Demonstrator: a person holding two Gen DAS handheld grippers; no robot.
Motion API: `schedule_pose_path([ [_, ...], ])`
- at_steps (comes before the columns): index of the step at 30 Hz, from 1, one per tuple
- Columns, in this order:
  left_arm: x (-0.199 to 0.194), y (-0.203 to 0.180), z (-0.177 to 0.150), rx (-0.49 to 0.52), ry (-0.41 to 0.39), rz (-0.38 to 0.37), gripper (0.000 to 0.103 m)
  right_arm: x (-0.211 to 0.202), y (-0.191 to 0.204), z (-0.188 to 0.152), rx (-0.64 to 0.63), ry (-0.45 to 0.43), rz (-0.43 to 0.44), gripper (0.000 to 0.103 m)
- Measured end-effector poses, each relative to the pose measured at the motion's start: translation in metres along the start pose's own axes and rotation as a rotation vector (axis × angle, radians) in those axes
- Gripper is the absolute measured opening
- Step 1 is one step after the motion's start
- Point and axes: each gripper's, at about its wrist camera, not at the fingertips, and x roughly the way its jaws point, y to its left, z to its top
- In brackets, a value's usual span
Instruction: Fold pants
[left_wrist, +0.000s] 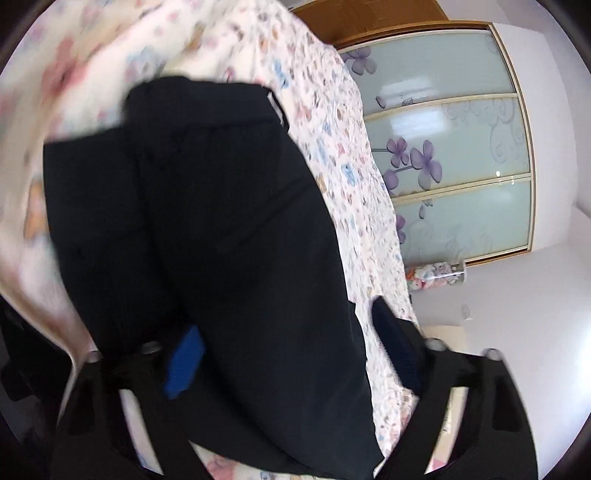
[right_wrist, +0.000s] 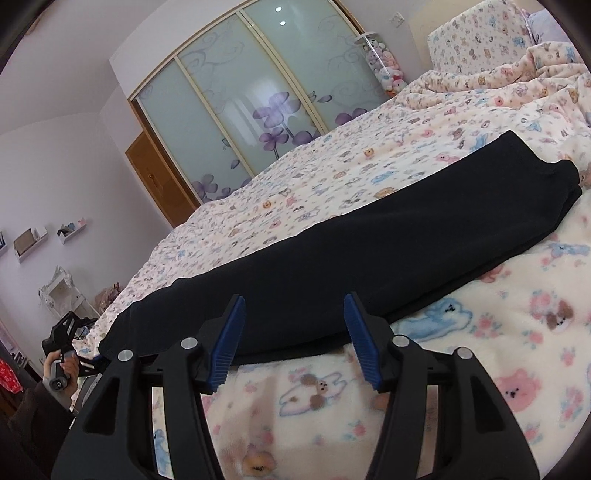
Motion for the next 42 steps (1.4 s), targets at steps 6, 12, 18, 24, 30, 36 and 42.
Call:
schedule_pose_path([
  [6, 0.008, -0.005, -0.002, 0.095, -0.024, 0.084, 0.047, 0.004, -0.003, -0.001, 0.011, 0.023, -0.008, 0.058],
  [12, -0.006, 0.023, 0.005, 0.014, -0.02, 0.079, 0.01, 0.005, -0.002, -0.002, 0.005, 0.03, -0.014, 0.064],
  [18, -0.045, -0.018, -0.021, 0.195, -0.113, 0.074, 0.007, 0.004, -0.003, -0.002, 0.008, 0.023, -0.023, 0.064],
  [24, -0.038, 0.009, -0.038, 0.25, -0.112, 0.227, 0.008, 0.007, -0.004, -0.002, 0.01, 0.038, -0.027, 0.064],
  [30, -0.028, -0.001, -0.042, 0.271, -0.139, 0.268, 0.027, 0.0, -0.002, 0.0, 0.016, 0.011, -0.022, 0.064],
  [36, -0.075, -0.041, -0.082, 0.468, -0.355, 0.282, 0.078, 0.011, 0.008, 0.022, 0.086, 0.031, 0.097, 0.064],
  [42, -0.038, -0.08, -0.122, 0.665, -0.238, 0.198, 0.095, 0.051, 0.031, 0.033, 0.079, 0.114, 0.104, 0.064],
])
